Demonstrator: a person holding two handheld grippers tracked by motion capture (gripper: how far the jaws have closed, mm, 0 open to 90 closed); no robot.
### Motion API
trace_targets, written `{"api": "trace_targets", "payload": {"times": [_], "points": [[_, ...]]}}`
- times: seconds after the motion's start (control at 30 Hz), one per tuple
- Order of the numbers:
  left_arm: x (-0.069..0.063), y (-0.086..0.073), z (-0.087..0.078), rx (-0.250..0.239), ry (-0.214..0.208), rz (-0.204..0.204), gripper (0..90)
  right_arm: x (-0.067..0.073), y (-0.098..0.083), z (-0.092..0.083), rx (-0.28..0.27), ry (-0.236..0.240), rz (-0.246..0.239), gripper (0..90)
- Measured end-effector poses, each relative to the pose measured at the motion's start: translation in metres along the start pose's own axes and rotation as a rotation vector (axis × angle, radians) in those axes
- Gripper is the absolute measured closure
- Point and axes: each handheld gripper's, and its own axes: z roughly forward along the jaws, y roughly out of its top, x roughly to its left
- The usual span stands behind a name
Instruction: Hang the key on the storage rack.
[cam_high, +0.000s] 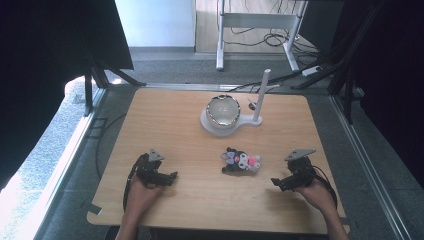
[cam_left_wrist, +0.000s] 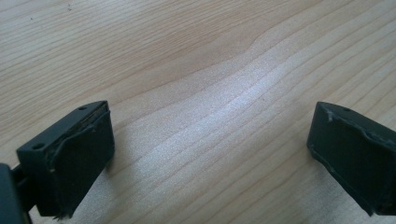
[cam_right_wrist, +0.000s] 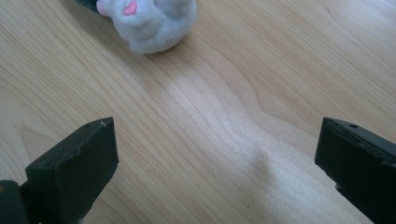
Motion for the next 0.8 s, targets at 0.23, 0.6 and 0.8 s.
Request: {"api": "trace_targets", "payload": {"times": [0.23,0.6,0.8], "points": [[0.000,0.000,0.000,0.000,0.000,0.000,0.6,-0.001,0.014,0.002,0.027,0.023,-0.036,0.0],[0.000,0.000,0.000,0.001,0.000,0.001,0.6,0.001,0.039,0.006,0.077,0.058,-0.096,0.0],[0.000,0.000,0.000,0.001,0.000,0.001,0.6,0.005,0.052,0.011,0.119,0.079,-0.140,2.0]]}}
